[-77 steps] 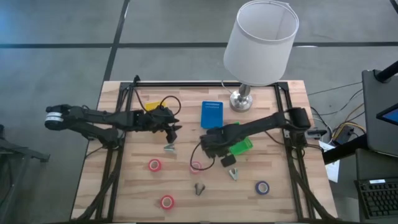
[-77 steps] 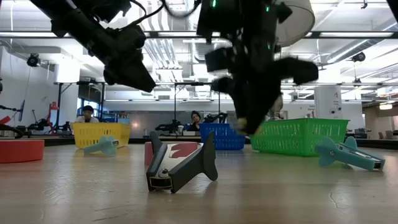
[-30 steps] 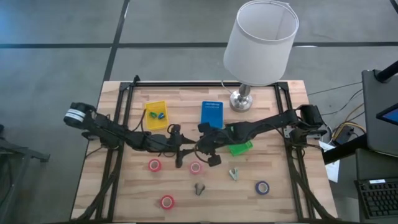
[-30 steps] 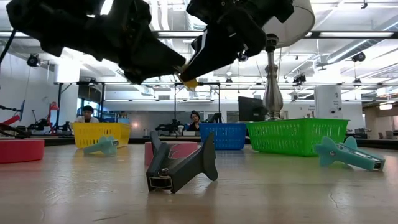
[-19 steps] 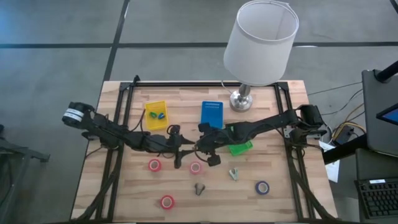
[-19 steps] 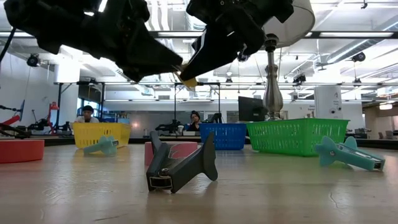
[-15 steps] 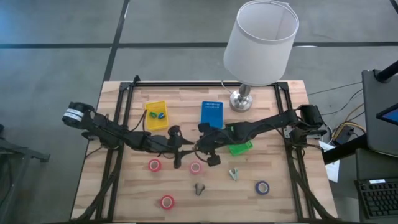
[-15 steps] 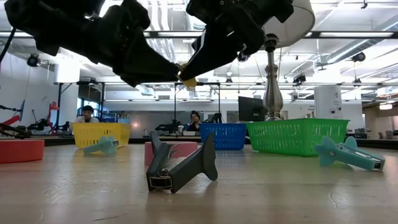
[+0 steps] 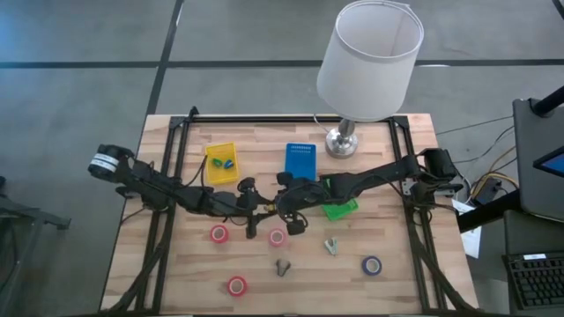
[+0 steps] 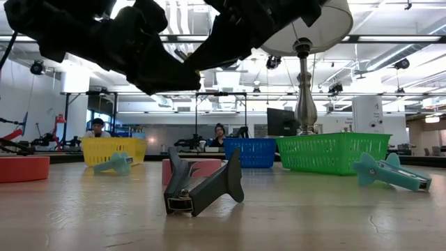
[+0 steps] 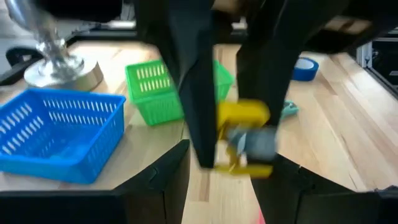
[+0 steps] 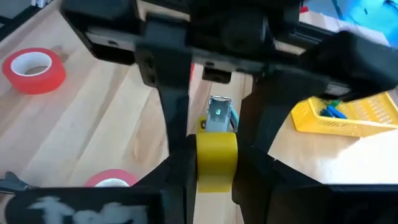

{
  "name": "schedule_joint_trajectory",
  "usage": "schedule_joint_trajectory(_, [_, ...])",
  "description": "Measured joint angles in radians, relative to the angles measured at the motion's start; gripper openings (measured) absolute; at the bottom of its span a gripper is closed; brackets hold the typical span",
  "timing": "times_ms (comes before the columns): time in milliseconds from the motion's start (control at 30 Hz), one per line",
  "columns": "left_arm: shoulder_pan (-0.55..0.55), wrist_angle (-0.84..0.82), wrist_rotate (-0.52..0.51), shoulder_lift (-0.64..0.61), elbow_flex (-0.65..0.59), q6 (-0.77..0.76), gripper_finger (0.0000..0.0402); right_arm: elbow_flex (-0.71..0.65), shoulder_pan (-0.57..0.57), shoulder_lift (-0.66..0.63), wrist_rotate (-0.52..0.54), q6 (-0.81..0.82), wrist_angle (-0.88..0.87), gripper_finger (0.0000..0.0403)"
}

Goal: Pick and place Stapler, Stapler remover, tape
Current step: Put the yellow stapler into the yellow basket

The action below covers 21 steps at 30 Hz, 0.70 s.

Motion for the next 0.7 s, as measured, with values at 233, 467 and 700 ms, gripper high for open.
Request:
schedule_joint_trajectory(233, [-0.001,0.020,-0.024,0.002,-0.003,0.038,0.0160,-0.002,-0.001,0.012,0.003,-0.012,0.025,0.0091])
schedule_joint_trajectory(467, [-0.002,0.012,-0.028,0.001,-0.006,0.023,0.0127,-0.003,-0.003,0.012,0.004,-0.014,0.033,0.0076])
schedule_joint_trajectory(700, [-0.011,0.019,-0.021,0.001,-0.014,0.023,0.0150,-0.004,-0.003,0.014,0.002,-0.014,0.043,0.0096])
